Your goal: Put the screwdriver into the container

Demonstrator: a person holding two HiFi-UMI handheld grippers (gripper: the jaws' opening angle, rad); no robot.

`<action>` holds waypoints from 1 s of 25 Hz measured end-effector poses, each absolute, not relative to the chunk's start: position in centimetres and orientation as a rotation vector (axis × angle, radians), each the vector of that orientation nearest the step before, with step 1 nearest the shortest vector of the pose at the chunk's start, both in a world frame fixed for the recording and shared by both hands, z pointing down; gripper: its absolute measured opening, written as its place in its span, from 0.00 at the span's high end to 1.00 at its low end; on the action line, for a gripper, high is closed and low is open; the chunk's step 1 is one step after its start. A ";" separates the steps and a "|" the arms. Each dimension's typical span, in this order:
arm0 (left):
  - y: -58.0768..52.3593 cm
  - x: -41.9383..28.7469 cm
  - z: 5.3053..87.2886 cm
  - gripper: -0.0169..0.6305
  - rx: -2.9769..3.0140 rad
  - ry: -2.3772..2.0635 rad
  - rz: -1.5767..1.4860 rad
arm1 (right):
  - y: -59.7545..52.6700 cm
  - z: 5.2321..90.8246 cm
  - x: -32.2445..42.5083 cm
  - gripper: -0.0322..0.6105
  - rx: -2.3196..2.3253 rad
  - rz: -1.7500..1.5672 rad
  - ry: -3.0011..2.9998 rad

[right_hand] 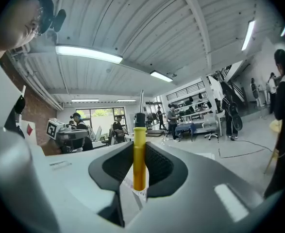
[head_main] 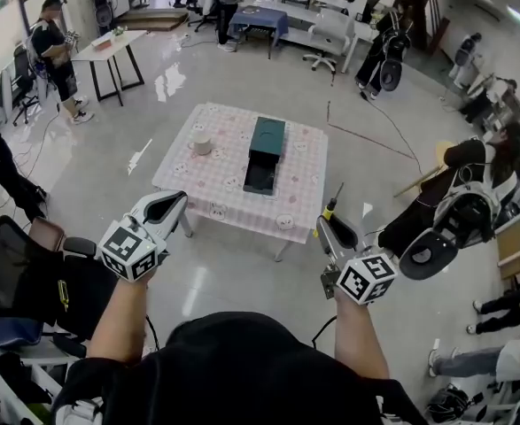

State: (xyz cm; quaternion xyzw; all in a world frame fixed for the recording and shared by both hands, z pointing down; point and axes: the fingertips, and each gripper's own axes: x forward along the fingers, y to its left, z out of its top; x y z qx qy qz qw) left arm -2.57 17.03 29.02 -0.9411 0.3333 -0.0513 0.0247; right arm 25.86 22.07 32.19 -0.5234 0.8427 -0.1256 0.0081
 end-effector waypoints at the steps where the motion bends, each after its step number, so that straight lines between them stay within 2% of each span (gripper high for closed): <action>1: 17.1 -2.4 29.1 0.97 -2.914 1.027 -0.160 | 22.1 32.3 26.0 0.79 -1.634 -0.395 2.636; 25: 10.5 -5.9 30.6 0.97 -2.962 1.020 -0.173 | 16.7 32.7 23.2 0.79 -1.653 -0.419 2.606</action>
